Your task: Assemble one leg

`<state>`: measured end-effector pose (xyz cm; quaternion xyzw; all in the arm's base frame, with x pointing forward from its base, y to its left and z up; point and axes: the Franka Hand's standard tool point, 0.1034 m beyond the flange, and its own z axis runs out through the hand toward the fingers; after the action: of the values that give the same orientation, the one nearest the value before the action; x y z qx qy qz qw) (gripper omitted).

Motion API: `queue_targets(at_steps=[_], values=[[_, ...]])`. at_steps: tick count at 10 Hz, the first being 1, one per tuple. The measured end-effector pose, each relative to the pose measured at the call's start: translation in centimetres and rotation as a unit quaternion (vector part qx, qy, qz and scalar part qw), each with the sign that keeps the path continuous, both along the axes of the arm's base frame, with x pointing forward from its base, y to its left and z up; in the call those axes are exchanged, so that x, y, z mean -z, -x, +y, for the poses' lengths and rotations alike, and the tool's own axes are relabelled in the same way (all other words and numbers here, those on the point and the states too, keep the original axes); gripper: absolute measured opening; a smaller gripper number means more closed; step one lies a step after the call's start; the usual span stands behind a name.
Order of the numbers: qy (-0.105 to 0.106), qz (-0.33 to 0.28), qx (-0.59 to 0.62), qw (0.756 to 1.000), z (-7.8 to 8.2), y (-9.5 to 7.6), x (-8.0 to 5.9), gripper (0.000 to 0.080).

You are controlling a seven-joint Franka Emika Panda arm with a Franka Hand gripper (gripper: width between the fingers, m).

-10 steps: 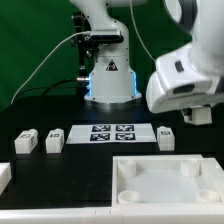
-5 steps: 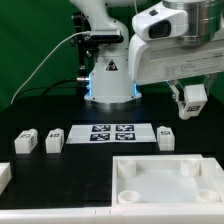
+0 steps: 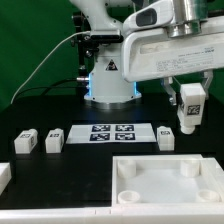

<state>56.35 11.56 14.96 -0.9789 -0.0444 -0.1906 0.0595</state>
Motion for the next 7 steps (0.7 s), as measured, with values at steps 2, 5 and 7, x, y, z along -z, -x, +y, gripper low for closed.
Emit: queue_targets(at_steps=[2, 5, 7], values=[[-0.007, -0.060, 0.001, 0.998, 0.22, -1.58, 0.29, 0.0291], [-0.008, -0.064, 0.002, 0.998, 0.20, -1.48, 0.38, 0.0291], [-0.006, -0.064, 0.000, 0.998, 0.10, -1.55, 0.47, 0.0291]])
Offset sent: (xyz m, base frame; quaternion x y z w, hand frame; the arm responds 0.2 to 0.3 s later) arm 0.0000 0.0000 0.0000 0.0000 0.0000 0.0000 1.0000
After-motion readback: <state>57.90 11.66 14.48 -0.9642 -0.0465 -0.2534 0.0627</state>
